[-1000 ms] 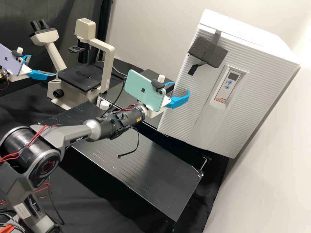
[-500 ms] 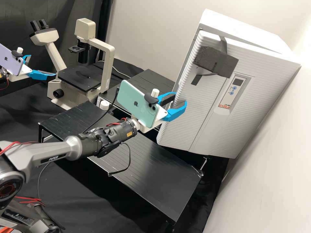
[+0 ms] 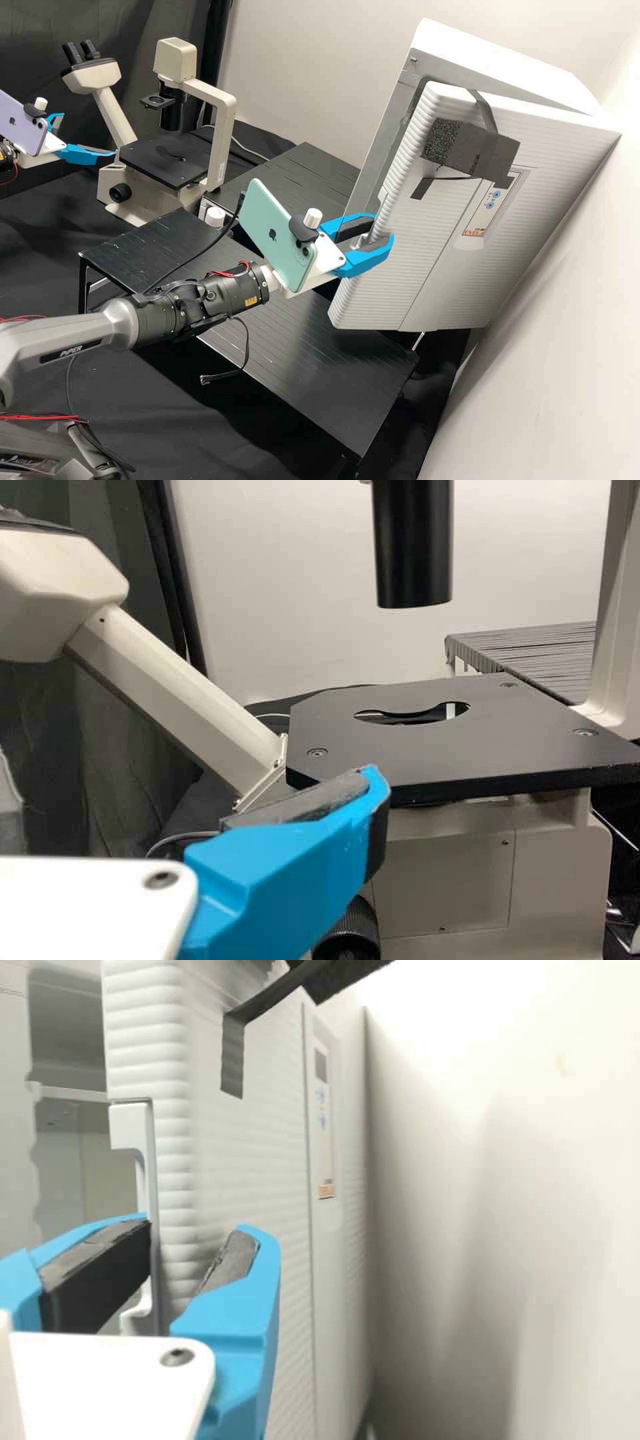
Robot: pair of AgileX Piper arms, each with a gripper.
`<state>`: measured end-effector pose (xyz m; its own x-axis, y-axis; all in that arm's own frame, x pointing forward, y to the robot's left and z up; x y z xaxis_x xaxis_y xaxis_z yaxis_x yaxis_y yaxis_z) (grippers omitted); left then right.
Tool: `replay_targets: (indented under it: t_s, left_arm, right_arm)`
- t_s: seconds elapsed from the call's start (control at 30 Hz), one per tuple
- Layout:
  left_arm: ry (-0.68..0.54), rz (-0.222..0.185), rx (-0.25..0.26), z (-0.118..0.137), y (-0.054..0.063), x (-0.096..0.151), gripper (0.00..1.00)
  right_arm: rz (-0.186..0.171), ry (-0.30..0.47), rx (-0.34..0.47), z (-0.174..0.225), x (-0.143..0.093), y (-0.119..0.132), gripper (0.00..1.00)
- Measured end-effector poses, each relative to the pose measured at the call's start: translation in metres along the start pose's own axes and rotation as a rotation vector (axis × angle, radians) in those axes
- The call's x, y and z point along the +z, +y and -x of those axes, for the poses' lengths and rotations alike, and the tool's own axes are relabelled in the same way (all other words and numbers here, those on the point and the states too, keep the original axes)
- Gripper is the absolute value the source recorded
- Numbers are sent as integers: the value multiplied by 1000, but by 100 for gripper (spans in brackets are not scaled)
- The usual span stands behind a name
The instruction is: Open the incubator door.
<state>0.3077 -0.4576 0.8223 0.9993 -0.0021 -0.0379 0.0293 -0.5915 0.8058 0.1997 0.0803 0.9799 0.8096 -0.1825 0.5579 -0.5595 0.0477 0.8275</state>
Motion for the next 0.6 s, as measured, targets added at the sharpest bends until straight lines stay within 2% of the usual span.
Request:
replay_targets:
  t_s: [0.1, 0.3, 0.37, 0.47, 0.53, 0.6]
  left_arm:
    - [0, 0, 0, 0, 0, 0, 100]
    - [0, 0, 0, 0, 0, 0, 100]
    - [0, 0, 0, 0, 0, 0, 100]
    - [0, 0, 0, 0, 0, 0, 100]
    - [0, 0, 0, 0, 0, 0, 100]
    - [0, 0, 0, 0, 0, 0, 100]
  right_arm:
    - [31, -31, 14, 0, 3, 3, 100]
    - [46, -101, 98, 7, 12, 16, 100]
    - [31, -133, 152, 9, 16, 22, 100]
    - [-17, -222, 267, 12, 25, 31, 100]
    - [-44, -275, 301, 15, 31, 33, 100]
    - [-68, -296, 319, 18, 33, 31, 100]
